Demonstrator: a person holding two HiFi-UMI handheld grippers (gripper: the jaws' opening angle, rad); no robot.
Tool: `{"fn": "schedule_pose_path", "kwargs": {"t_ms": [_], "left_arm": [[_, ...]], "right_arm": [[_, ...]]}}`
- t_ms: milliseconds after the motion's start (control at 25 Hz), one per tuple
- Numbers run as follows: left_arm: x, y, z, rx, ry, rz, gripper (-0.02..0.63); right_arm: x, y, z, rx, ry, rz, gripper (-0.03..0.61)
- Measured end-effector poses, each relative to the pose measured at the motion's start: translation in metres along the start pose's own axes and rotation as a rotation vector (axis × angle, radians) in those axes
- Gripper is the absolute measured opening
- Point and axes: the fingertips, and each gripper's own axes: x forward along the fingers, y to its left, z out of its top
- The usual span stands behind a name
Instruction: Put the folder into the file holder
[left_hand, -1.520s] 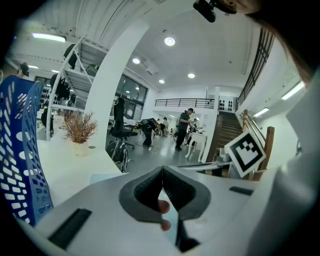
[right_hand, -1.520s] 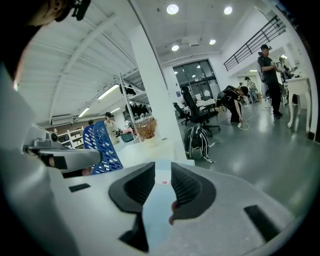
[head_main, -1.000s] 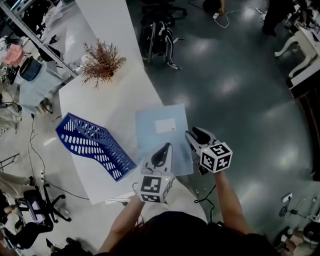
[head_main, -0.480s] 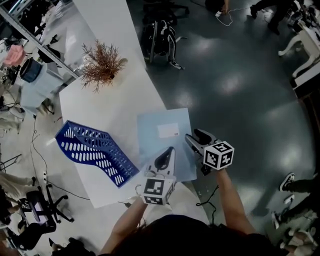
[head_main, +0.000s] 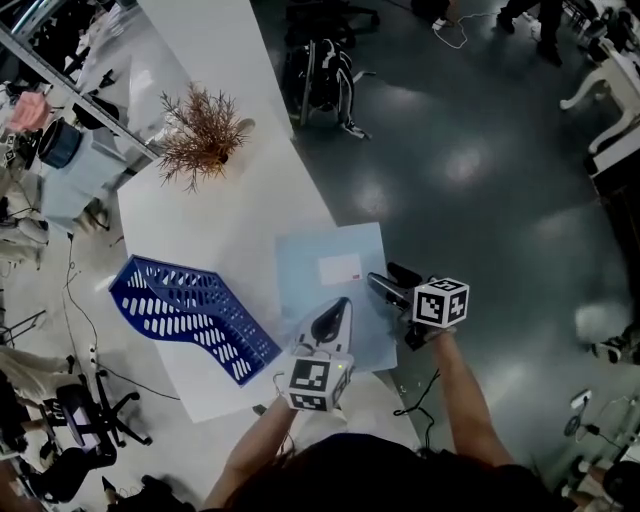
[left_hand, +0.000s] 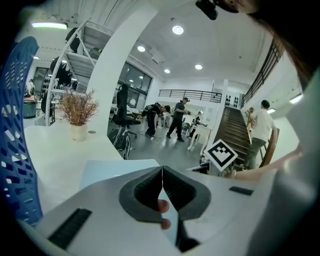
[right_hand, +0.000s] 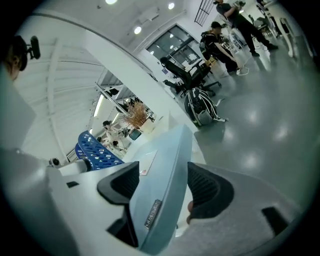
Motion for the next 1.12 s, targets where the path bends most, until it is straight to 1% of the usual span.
{"fn": "schedule_pose_path", "kwargs": {"t_ms": [320, 520, 800, 920, 1120], "left_arm": [[0.007, 0.0, -0.003, -0.02, 0.028, -0.016, 0.005], [0.007, 0.002, -0.006, -0.027, 0.047, -0.018, 0.005], [0.003, 0.001, -0.007, -0.018, 0.065, -0.019, 0.005], [0.001, 0.003, -0.007, -0.02, 0.064, -0.014, 0.005], [-0.005, 0.003, -0.008, -0.024, 0.062, -0.007, 0.005]], "right_arm": [[0.013, -0.008, -0.008, 0.143, 0.034, 0.093, 0.314], [0.022, -0.009, -0.012, 0.225, 0.054, 0.151, 0.318], [0.028, -0.007, -0.015, 0.286, 0.105, 0.212, 0.316], [0.031, -0.006, -0.02, 0.283, 0.132, 0.219, 0.311], [0.029, -0.005, -0.023, 0.271, 0.139, 0.213, 0.268]]}}
